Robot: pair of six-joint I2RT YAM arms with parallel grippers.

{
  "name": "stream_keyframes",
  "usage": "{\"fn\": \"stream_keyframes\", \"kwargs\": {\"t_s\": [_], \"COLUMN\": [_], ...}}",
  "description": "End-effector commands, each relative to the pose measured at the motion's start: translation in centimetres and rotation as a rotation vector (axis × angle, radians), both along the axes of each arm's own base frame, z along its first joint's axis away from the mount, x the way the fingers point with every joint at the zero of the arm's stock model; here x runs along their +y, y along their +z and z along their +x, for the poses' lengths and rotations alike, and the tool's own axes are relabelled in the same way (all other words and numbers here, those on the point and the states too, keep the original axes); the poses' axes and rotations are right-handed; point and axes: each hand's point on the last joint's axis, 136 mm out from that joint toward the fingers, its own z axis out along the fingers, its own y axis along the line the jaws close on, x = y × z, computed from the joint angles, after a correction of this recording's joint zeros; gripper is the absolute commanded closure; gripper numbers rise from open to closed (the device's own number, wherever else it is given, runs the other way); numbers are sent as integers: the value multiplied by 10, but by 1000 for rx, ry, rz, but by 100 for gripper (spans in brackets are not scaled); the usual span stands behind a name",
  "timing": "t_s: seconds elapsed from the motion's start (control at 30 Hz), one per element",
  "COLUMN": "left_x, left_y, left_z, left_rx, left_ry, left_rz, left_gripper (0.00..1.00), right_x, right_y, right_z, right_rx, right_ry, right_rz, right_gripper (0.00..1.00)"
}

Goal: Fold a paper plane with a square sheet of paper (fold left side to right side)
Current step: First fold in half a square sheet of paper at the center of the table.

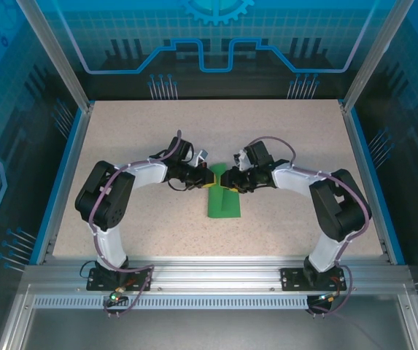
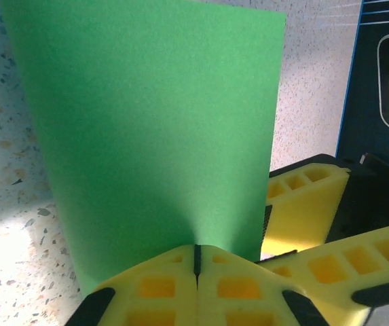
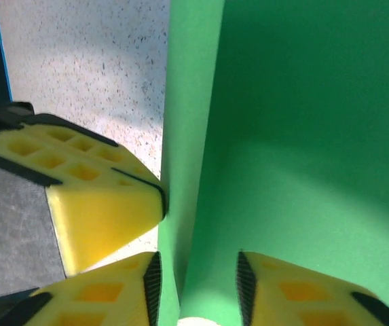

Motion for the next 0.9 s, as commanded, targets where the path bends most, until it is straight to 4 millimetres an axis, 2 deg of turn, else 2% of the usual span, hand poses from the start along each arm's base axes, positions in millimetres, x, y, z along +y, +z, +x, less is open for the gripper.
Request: {"fn": "stream_keyframes", "kwargs": {"t_s": [0.0,0.07,0.13,0.23,0.27,0.47,0.67,0.87], "left_x": [-4,-2,0,7,10,21,18,3], "left_y": [2,4,6,9,11,6,-9,-20], "left_z": [3,3,2,1,1,-2,-3,-4], "left_rx": [-1,-8,-20,-41,-52,-59,-12,24], "left_ry": [-1,3,5,12,14,23,16,-14], "left_rz": [6,14,30,70,87,156,169,183], "left_gripper": [96,95,91,80,72,54,49,46], "right_x": [9,5,0,-10,-14,-26,-38,-41], "right_y": [7,3,-1,-6,-8,-22,-35,-42], "right_z": [4,4,4,5,6,8,7,7], "right_rx": [-13,-10,-13,-21,-26,-12,9,17], "right_ry": [26,24,25,22,22,29,12,3], "right_rz": [17,-16,-56,-133,-161,-268,-340,-362], "right_gripper": [77,86,90,91,91,90,90,89]}}
